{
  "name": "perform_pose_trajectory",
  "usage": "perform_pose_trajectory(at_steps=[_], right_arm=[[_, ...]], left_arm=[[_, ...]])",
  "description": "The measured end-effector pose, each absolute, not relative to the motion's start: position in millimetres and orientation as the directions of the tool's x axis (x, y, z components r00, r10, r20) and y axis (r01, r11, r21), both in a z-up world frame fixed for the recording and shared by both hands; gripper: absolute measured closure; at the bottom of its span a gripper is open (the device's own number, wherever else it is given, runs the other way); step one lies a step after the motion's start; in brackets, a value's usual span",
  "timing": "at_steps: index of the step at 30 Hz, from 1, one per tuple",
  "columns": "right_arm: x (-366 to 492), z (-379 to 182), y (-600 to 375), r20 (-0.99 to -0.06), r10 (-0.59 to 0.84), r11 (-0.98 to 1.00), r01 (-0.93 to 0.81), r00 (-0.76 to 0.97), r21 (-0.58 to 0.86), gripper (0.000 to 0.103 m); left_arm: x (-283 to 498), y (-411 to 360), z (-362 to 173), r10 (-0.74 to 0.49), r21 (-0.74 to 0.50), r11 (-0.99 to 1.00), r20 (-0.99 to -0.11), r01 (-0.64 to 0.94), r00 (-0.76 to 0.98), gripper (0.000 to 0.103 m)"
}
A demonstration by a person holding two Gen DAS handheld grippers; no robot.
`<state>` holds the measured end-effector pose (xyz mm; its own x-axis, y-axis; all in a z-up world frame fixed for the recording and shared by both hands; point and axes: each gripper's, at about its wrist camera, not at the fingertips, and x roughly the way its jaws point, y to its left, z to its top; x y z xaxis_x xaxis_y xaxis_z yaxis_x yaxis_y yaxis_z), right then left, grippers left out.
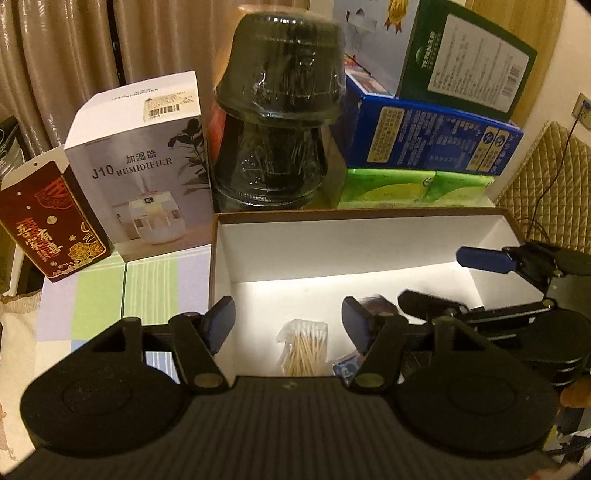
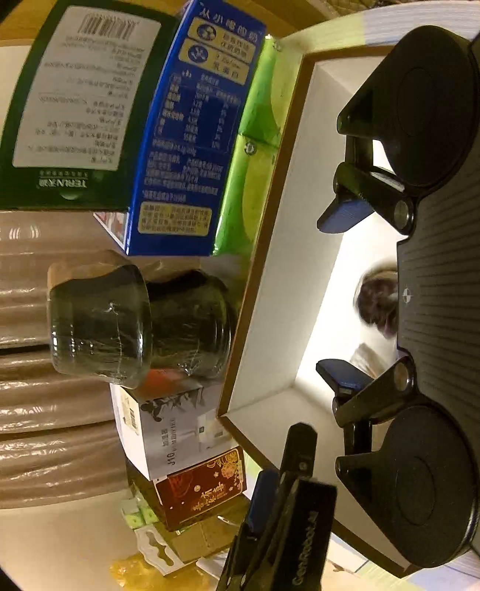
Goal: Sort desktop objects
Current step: 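Withdraw both tools from the box back toward the remaining items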
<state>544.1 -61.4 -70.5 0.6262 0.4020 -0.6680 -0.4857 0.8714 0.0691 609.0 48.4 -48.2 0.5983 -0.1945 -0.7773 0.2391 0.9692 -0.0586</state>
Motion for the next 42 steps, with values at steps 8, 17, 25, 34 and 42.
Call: perform_pose_trajectory(at_steps=[8,17,25,34,42], right_arm=[[512.3,-59.0,-82.4,-0.682,0.413,0.868,-0.487,0.603,0.095,0.007],[465.4,-44.1,-107.5,-0.676,0.413,0.883,-0.45,0.61,0.132,0.004],[423.1,-29.3,-124.9,-0.665,0.415,0.893,-0.418,0.621,0.166,0.002],[379.0,-18.2,-136.1,-0.652,0.429,0.889,-0.419,0.625,0.183,0.002],[339.1,-20.4,-147.6,-0.664,0.432,0.889,-0.413,0.611,0.198,0.002]], left_arm=[[576.2,47.1,-31.2,-0.149,-0.018,0.978,-0.761,0.209,0.632,0.026],[524.3,48.6,-10.8,-0.133,-0.011,0.982,-0.741,0.187,0.658,0.02],[476.8,52.3,-6.2,-0.141,-0.039,0.985,-0.748,0.169,0.648,0.02],[429.2,51.7,-7.5,-0.135,-0.033,0.985,-0.754,0.168,0.642,0.02],[383.6,48.6,-16.6,-0.133,-0.037,0.985,-0.776,0.167,0.616,0.02]])
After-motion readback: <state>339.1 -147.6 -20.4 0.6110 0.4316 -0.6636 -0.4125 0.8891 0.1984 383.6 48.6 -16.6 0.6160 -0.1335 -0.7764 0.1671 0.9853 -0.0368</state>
